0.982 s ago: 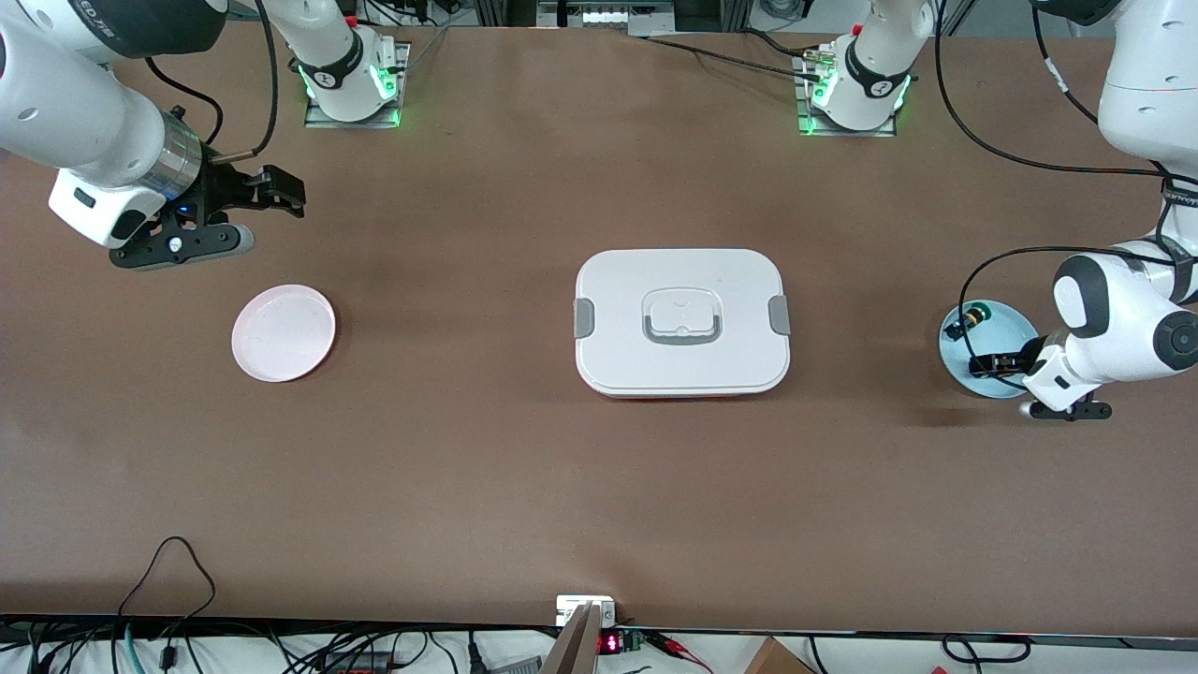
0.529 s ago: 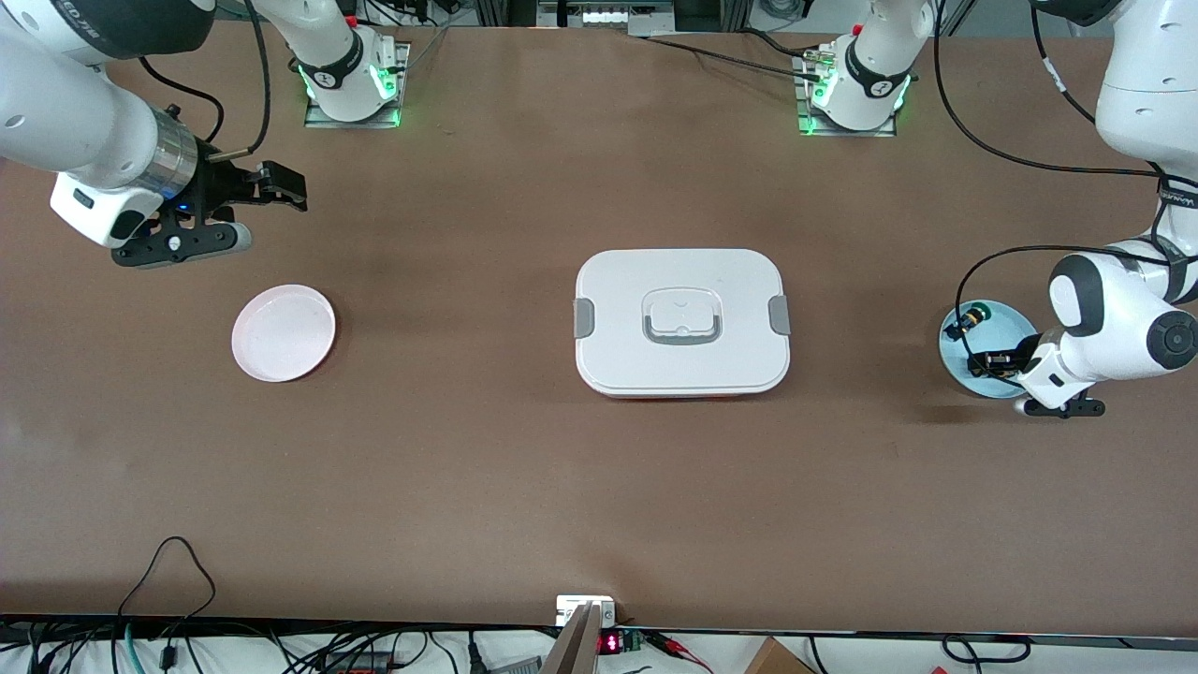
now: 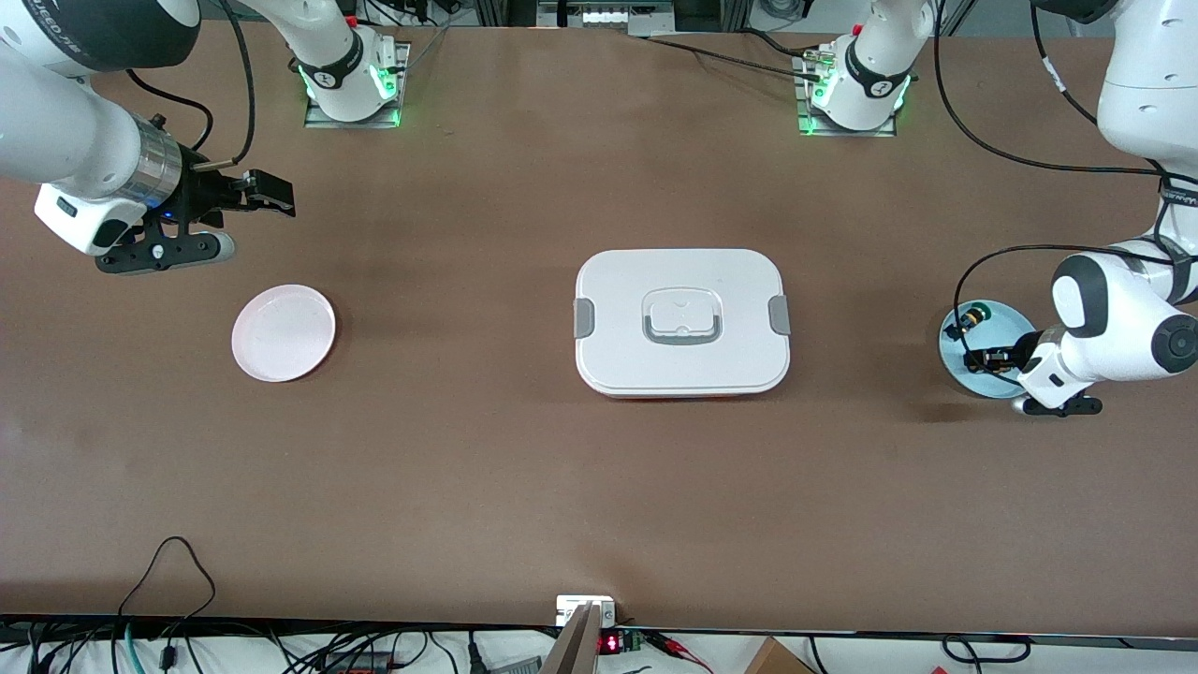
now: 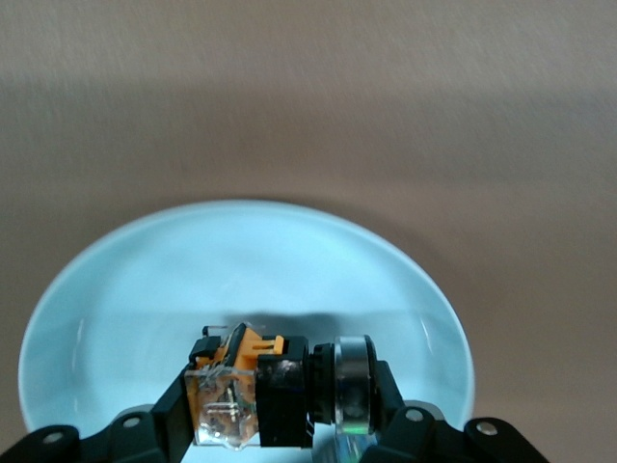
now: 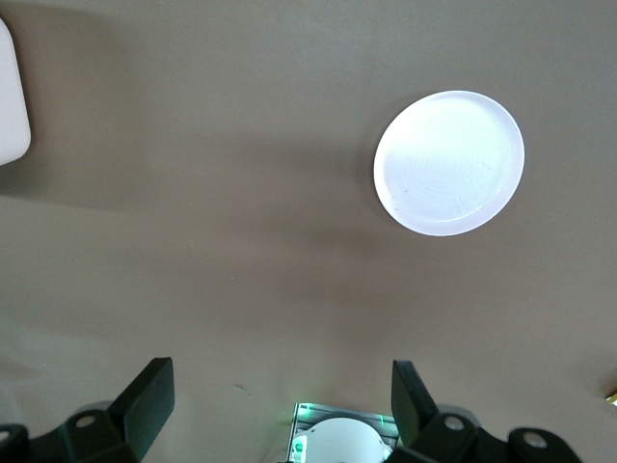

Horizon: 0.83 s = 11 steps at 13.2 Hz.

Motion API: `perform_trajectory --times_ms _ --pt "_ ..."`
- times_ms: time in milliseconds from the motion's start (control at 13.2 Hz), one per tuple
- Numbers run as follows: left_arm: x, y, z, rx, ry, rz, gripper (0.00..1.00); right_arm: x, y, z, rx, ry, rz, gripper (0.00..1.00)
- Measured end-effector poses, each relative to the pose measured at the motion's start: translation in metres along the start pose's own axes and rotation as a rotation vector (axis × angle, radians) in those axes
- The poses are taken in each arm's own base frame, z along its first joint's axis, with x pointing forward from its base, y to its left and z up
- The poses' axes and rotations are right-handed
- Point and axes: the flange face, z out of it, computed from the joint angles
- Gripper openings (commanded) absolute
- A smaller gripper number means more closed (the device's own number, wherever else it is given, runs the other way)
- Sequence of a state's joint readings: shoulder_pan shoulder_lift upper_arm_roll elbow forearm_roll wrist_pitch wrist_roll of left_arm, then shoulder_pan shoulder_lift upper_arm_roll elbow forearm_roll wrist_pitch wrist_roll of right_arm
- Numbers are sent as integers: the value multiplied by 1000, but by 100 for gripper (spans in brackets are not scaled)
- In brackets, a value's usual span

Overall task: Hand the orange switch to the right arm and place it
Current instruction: 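Close the left gripper on the orange switch and lift it, then carry the switch with the left gripper while the right gripper approaches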

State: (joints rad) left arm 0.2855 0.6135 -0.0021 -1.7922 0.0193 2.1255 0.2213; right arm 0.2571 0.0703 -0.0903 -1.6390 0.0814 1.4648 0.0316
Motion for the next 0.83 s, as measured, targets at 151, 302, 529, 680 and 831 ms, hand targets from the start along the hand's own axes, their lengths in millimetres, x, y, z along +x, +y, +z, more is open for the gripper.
perform_trajectory --times_ms 151,302,529,680,831 --pt "-1 6 -36 -13 -47 9 14 0 -1 0 6 0 -1 100" --pt "2 19 -73 -25 -52 26 13 0 -7 0 48 -2 -7 100" --pt "8 55 -117 -89 -38 68 12 0 -16 1 101 -8 -18 100" --pt "13 92 -139 -111 -30 134 12 -1 -26 1 127 -12 -32 100" --pt "12 138 -159 -171 -42 202 12 -2 -36 0 176 -15 -43 100"
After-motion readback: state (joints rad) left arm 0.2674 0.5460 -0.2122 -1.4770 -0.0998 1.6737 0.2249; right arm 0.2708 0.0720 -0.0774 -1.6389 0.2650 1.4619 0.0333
